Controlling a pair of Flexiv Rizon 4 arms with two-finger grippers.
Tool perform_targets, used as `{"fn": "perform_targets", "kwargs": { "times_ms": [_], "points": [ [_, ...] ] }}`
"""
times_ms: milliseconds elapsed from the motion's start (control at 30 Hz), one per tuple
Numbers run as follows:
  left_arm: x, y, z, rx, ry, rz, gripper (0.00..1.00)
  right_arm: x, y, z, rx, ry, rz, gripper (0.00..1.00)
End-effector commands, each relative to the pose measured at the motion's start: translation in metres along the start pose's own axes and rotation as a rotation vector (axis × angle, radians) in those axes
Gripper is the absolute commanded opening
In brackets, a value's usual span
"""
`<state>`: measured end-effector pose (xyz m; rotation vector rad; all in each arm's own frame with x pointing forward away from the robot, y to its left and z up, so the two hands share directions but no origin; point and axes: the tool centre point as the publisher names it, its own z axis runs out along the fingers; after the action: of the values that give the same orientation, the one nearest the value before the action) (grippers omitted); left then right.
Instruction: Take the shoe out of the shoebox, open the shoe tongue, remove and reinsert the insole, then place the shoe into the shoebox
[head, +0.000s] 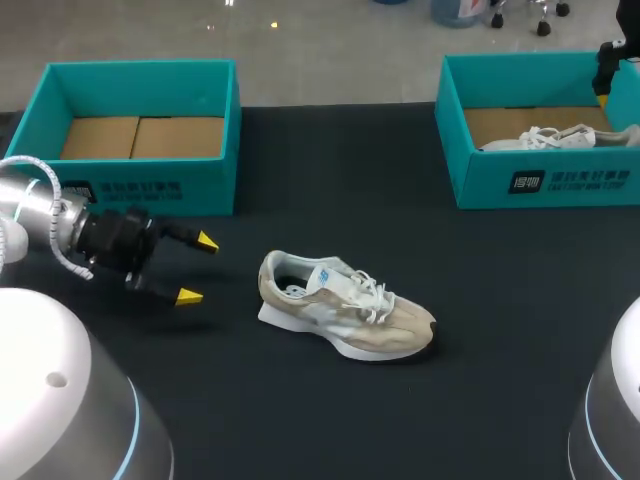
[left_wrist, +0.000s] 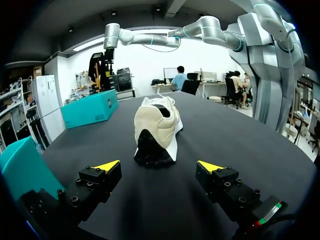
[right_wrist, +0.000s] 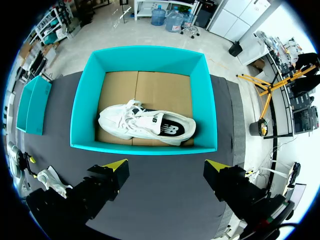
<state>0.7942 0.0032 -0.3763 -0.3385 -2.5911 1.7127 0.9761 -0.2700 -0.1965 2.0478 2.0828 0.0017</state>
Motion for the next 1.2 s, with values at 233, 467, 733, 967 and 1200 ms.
{"fn": "perform_targets", "kwargs": {
  "times_ms": [233,467,733,967,1200],
  "points": [
    [-0.0023,-0.0112,0.0053,-0.004,-0.007,-0.003,1.00,0.0000,-0.0010,-0.0002,-0.002,0.000,0.001,1.00],
    [-0.0023,-0.0112,0.0053,-0.004,-0.007,-0.003,1.00,0.0000,-0.0010,-0.0002,-0.002,0.000,0.001,1.00],
    [-0.0023,-0.0112,0.0053,-0.004,-0.007,-0.003,1.00,0.0000,-0.0010,-0.0002,-0.002,0.000,0.001,1.00],
    [-0.0023,-0.0112,0.0053,-0.004,-0.007,-0.003,1.00,0.0000,-0.0010,-0.0002,-0.002,0.000,0.001,1.00],
    [-0.0023,-0.0112,0.0053,-0.004,-0.007,-0.003,1.00,0.0000,-0.0010,-0.0002,-0.002,0.000,0.001,1.00]
  ]
}}
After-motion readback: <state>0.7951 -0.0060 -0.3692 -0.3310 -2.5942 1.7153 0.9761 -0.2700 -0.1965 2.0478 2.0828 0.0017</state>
